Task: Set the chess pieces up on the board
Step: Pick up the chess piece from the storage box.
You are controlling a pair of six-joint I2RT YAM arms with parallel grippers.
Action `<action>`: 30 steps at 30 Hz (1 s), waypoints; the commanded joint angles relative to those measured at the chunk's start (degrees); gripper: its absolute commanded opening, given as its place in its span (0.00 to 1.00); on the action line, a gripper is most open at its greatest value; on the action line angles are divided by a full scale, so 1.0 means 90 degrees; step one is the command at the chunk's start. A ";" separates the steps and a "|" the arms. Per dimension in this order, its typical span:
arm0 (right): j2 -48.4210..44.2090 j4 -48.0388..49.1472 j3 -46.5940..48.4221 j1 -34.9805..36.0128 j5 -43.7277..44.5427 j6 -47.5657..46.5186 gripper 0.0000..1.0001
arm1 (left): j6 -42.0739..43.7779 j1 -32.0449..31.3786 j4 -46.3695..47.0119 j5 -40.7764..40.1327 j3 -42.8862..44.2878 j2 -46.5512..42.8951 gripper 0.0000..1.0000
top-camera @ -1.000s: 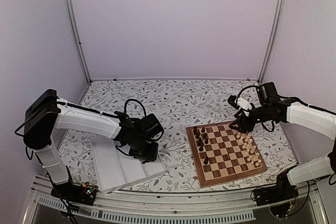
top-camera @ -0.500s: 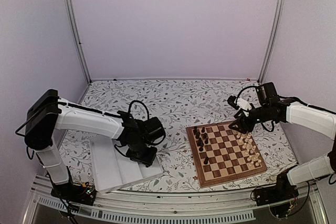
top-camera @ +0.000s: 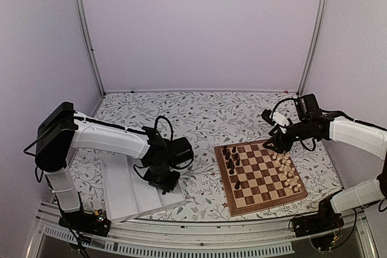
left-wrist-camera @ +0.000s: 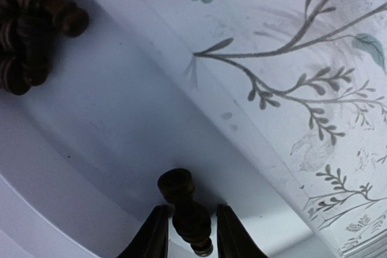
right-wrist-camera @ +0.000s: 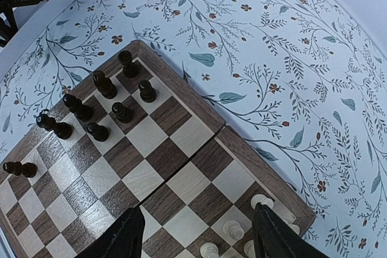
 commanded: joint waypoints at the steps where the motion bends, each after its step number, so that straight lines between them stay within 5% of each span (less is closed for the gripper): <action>1: 0.0000 -0.0074 0.0152 -0.0027 -0.0101 -0.0029 0.64 | -0.0016 -0.0113 -0.0821 -0.0295 0.0081 0.0225 0.26; 9: -0.0004 -0.0090 0.0152 -0.0025 -0.0125 -0.0035 0.64 | 0.0049 -0.0108 -0.0849 -0.0189 0.0188 0.0041 0.14; 16: -0.0163 -0.0183 0.0423 -0.0024 -0.0551 -0.0006 0.64 | 0.0927 -0.0020 -0.0622 -0.0944 0.0359 -0.0407 0.07; 24: 0.0387 -0.0379 0.1466 0.0326 -0.2215 0.0521 0.59 | 0.2938 0.0232 0.1620 -0.1017 -0.0795 -0.1952 0.00; 30: 0.1773 -0.0666 0.2774 0.1225 -0.2731 0.0853 0.59 | 0.3862 0.0624 0.3696 -0.0115 -0.1840 -0.3062 0.01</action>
